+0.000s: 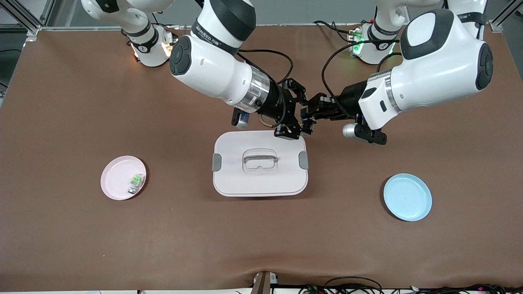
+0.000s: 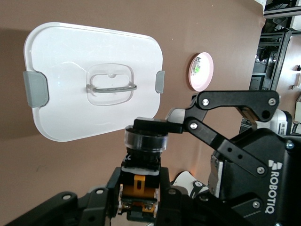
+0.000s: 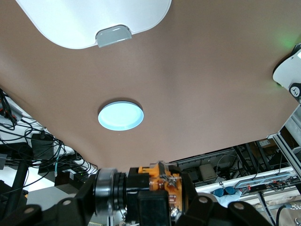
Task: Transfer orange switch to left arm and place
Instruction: 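Close the left gripper on the switch held by the right gripper, then open the right gripper and pull the left gripper away with switch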
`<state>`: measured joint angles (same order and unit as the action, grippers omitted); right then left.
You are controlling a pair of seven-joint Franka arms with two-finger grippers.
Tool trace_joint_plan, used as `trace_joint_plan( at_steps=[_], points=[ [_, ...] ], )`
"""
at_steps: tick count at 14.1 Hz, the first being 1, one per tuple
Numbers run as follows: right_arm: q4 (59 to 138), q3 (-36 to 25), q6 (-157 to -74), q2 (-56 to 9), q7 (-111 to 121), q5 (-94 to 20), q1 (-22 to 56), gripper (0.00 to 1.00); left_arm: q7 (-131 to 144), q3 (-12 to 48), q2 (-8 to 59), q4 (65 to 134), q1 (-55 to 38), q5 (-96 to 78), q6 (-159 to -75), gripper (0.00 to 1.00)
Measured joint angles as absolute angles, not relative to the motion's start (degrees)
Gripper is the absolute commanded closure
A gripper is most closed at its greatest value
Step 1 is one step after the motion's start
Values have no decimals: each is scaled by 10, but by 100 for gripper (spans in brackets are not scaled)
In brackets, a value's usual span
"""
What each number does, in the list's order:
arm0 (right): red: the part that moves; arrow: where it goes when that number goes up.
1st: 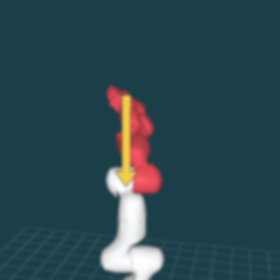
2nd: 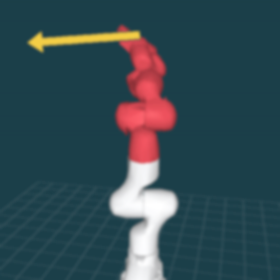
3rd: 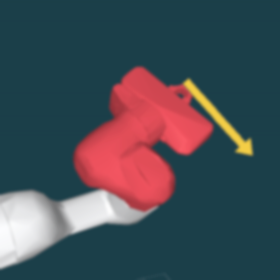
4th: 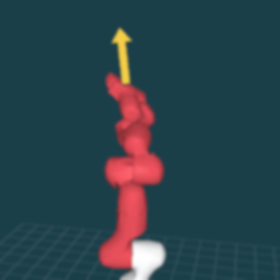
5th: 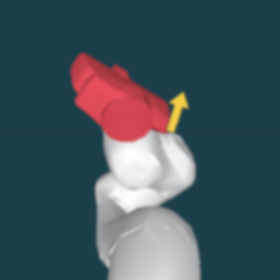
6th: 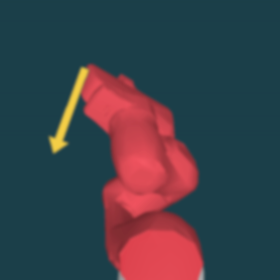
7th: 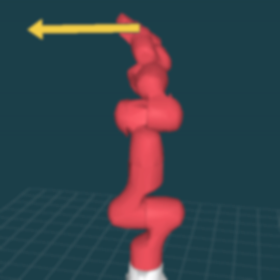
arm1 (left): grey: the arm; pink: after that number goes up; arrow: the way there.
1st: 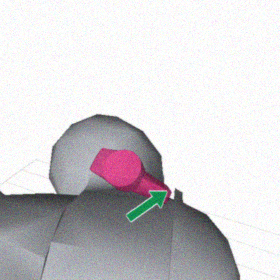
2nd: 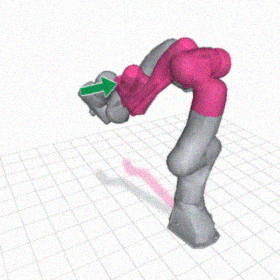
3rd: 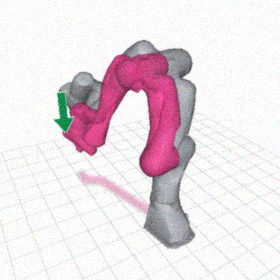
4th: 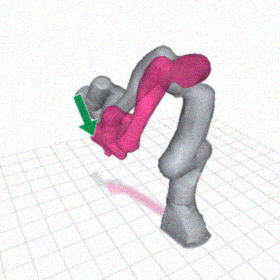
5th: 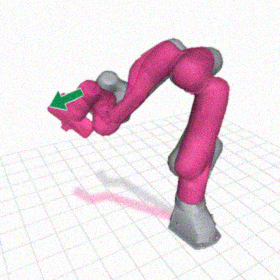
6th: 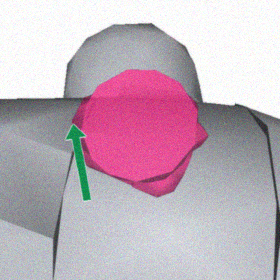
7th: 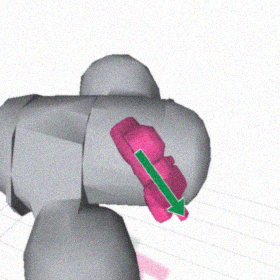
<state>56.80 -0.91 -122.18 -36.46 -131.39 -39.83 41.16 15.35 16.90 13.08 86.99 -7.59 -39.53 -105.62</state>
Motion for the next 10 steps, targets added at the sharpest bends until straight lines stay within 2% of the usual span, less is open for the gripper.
trace_joint_plan(
  at_steps=[7, 10],
  points=[
    [564, -13, -1227, -365, -1307, -398, 411, 0, 155, 165, 136, 872, -70, -379, -1056, 100],
    [561, -16, -1185, -365, -1231, -397, 408, 0, 156, 166, 143, 873, -70, -311, -1056, 100]
  ],
)
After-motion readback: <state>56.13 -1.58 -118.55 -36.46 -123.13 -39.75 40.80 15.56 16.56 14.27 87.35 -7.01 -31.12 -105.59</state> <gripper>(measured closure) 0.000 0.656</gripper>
